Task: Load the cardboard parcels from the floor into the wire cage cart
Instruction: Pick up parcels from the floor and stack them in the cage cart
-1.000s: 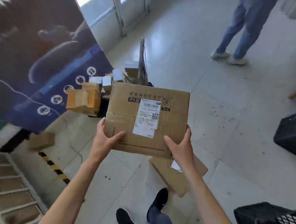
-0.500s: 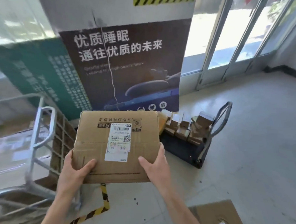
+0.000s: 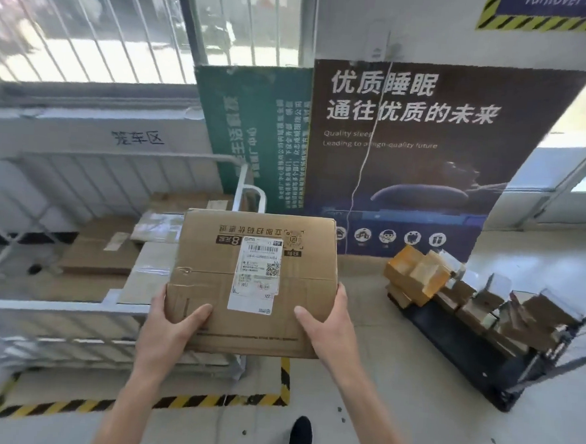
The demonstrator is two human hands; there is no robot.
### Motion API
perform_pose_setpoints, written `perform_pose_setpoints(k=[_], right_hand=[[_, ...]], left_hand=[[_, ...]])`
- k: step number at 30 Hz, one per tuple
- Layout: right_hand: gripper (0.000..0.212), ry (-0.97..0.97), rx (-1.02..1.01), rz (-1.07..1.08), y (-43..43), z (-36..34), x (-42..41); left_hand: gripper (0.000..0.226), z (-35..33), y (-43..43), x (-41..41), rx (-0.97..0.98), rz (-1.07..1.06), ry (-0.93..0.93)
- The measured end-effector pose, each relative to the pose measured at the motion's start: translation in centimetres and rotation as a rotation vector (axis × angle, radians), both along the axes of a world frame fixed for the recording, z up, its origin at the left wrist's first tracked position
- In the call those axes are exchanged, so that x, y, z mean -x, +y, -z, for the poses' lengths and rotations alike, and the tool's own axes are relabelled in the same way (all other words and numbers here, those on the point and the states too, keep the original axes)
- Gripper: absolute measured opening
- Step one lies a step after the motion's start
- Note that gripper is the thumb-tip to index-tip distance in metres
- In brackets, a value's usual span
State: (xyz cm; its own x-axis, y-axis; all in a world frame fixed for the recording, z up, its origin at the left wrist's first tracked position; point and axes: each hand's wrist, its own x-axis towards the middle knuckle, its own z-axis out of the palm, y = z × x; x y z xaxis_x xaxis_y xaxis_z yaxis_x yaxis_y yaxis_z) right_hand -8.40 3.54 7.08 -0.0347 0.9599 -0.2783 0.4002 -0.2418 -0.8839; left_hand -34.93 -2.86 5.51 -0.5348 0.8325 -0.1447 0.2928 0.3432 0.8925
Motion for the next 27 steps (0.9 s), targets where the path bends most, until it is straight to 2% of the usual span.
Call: perform_pose_setpoints(k=[8,13,17,21,27], right_hand=[[0.098,0.043,-0.004,-0.175,7.8,1.0,13.1],[0.099,0.131,0.068,-0.306,11.7,1.5,20.3],[0.099,0.17,0.128,-0.365,13.0,3.1,25.6],[0.102,0.121,0.185,-0.366,13.8,5.7,30.8],[0.104,0.014,0.316,-0.282,17.5,10.5,37.3]], left_hand=[[0.093,0.2,2.9,11.4,-0.027,-0.169,-0.028],[0.113,-0.4,4.4,19.0,0.061,-0.272,0.011],[0.113,0.2,5.2,24.3,0.091,-0.294,-0.019],[0.123,2.0,6.4,29.2,0.168,-0.357,-0.055],[0.115,7.7,12.2,37.0,0.312,-0.299,-0.14]])
